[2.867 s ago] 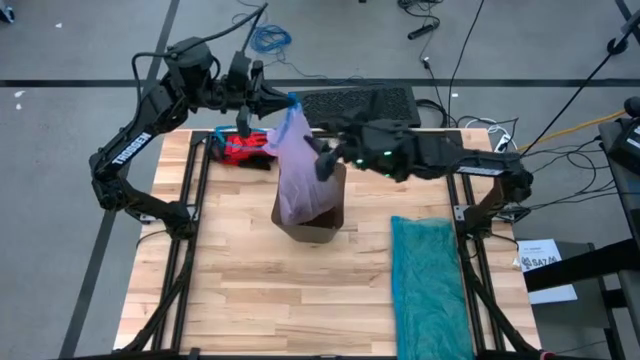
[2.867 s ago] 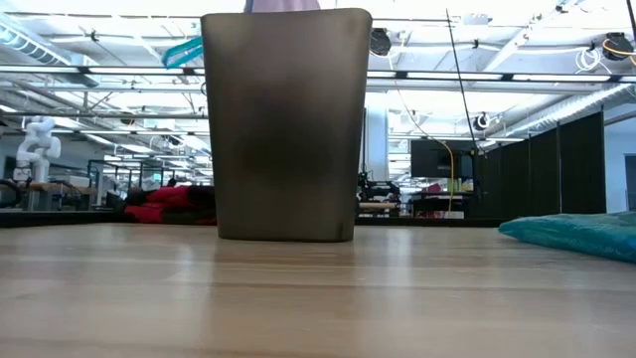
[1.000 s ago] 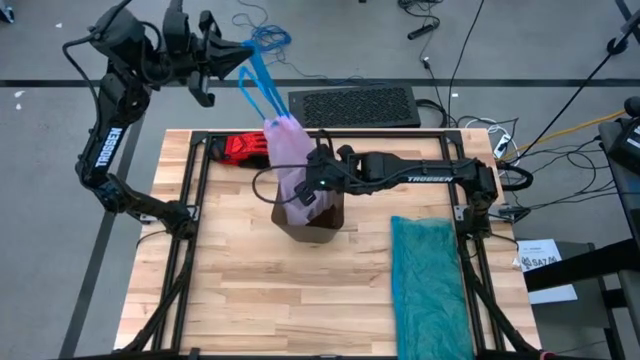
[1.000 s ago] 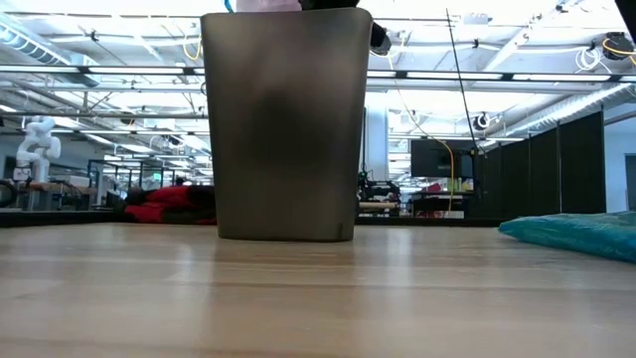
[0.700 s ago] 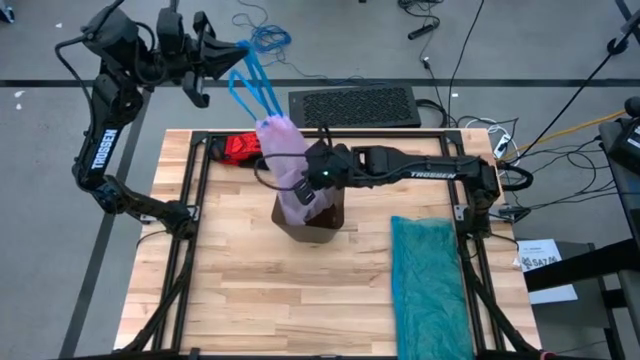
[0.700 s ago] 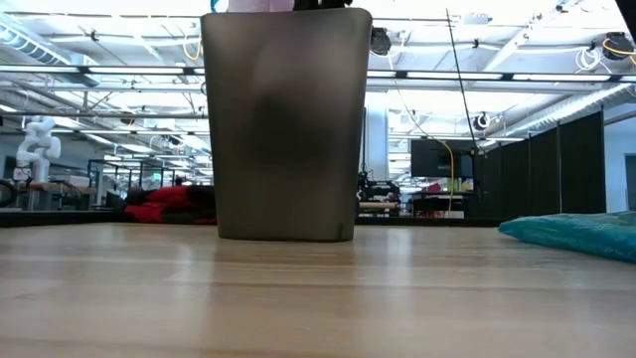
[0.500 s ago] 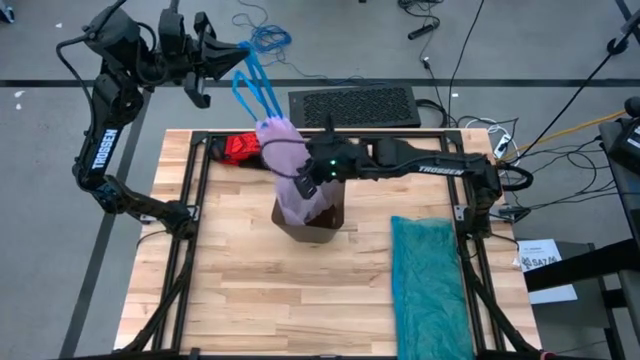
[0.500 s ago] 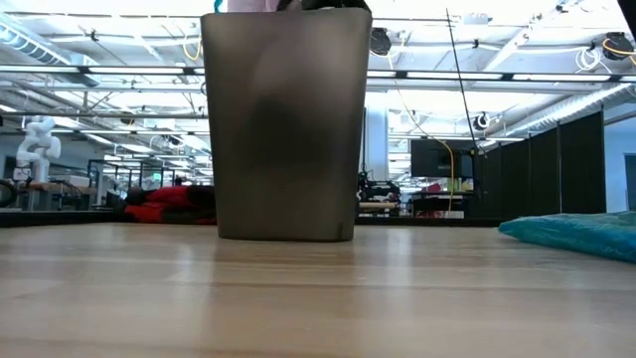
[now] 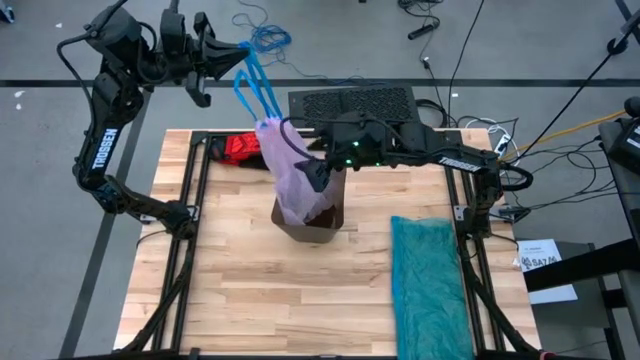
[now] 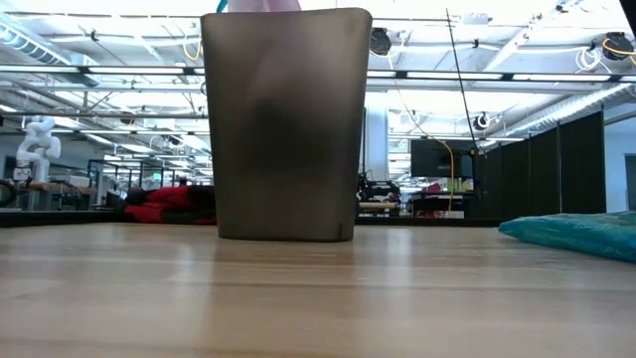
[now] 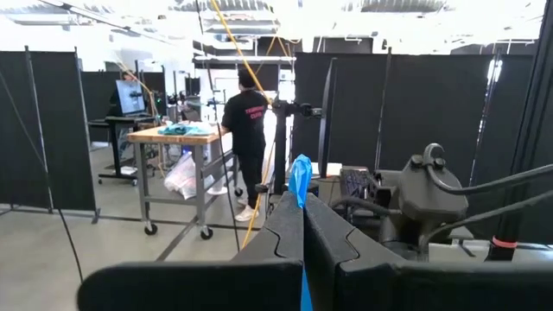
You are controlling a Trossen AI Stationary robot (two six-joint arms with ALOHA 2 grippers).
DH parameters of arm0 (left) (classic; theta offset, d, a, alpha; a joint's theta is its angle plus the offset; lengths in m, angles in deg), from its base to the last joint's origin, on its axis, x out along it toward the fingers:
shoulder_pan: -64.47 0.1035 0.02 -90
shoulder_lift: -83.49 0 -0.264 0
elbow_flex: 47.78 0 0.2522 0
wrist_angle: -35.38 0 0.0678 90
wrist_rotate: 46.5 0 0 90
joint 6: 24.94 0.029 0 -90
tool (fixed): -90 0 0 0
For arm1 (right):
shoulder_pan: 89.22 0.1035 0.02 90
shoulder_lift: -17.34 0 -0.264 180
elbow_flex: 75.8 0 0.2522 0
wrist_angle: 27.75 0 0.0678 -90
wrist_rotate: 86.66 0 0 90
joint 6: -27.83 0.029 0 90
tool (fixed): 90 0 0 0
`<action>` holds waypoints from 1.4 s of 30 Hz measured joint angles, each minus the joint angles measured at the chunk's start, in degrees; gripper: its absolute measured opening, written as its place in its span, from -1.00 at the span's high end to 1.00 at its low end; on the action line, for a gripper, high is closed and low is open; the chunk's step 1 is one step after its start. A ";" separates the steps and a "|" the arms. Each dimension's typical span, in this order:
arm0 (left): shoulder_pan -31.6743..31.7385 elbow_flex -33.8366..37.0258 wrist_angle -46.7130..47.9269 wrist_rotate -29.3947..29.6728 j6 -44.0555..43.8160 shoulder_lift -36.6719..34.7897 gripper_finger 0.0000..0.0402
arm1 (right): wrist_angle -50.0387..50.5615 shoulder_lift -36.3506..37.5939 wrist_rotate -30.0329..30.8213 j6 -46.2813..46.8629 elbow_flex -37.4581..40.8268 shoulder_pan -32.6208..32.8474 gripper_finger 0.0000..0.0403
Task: Place trash/remove bag and relplace
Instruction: Close the pink trash bag inside the trash bin, then remove the pink trash bag from the trash bin
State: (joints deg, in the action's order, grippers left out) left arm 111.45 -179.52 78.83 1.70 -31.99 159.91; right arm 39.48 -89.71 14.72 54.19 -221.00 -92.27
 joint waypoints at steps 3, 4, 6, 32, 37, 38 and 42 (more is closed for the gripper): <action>0.00 0.00 -0.01 0.00 -0.20 0.00 1.00 | 0.35 -0.09 3.19 -2.36 0.00 -1.00 -0.51; 0.00 0.02 0.01 -0.02 -0.54 0.00 1.00 | 0.27 -0.43 3.18 -2.64 0.00 -1.53 -0.53; 0.00 0.02 0.00 -0.32 -1.39 0.00 1.00 | 0.06 -0.96 1.89 -3.40 -0.02 -2.90 -0.55; 0.06 0.07 2.33 -1.18 -1.05 0.07 1.00 | -24.00 -16.48 -14.07 0.48 0.00 -6.84 0.04; 1.63 0.07 2.19 -0.70 -1.51 0.07 1.00 | -23.84 -16.37 -7.75 -4.99 0.00 -5.35 0.91; 1.98 0.07 2.13 -0.66 -1.52 0.07 1.00 | -24.01 -16.34 -7.03 -5.39 0.00 -5.10 0.94; 3.51 0.09 0.81 -0.61 -1.53 0.07 1.00 | -22.61 -15.74 -6.52 -5.50 0.00 -4.53 0.99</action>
State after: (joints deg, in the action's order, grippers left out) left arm 114.96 -179.43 79.64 1.10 -33.52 159.98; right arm 16.87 -105.45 8.20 48.69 -221.00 -96.80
